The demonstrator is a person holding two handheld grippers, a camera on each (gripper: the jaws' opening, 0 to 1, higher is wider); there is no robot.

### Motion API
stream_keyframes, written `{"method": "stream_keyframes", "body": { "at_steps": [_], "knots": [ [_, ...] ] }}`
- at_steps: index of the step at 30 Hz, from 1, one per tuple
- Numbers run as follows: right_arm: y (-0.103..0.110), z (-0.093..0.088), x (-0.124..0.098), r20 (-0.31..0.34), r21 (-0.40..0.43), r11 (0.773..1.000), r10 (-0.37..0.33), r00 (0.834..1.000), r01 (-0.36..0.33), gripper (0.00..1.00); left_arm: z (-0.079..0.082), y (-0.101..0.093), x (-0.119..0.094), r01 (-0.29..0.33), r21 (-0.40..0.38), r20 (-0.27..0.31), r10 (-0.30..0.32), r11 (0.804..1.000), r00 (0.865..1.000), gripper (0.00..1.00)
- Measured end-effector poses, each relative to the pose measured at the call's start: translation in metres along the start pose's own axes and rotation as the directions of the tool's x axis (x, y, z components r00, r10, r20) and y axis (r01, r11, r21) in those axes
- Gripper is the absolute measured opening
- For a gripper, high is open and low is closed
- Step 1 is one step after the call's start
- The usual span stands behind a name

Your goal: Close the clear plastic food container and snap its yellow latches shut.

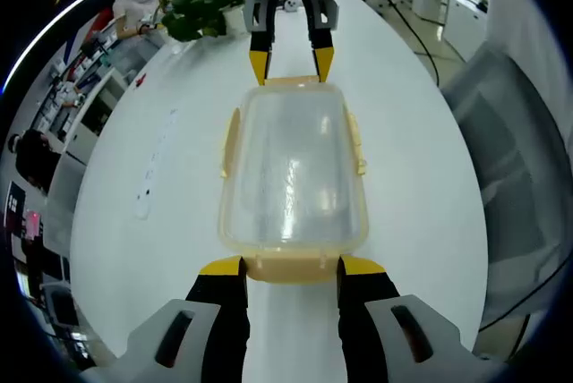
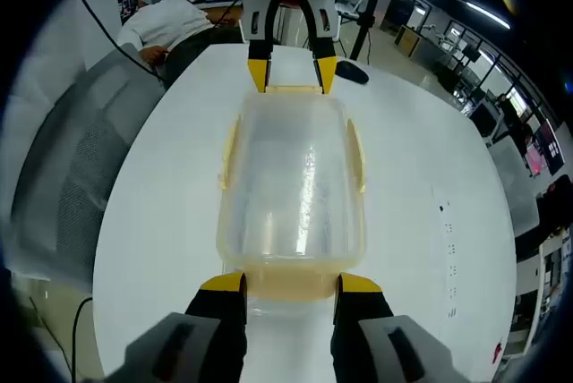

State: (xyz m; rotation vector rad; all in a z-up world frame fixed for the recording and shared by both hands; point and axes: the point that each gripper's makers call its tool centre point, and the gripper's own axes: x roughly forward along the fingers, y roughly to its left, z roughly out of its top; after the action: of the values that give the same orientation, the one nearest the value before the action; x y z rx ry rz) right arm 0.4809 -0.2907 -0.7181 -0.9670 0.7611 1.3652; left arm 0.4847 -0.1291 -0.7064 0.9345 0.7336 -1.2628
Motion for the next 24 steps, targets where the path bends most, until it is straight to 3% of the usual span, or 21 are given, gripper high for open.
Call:
{"method": "stream_keyframes", "body": {
  "at_steps": [24],
  "knots": [
    [0.003,-0.032,-0.006,0.002,0.030,0.999,0.019,1.000,-0.019,0.34,0.022,0.000,0.023,0.028,0.002,0.000,-0.028,1.000,1.000,0.36]
  ]
}}
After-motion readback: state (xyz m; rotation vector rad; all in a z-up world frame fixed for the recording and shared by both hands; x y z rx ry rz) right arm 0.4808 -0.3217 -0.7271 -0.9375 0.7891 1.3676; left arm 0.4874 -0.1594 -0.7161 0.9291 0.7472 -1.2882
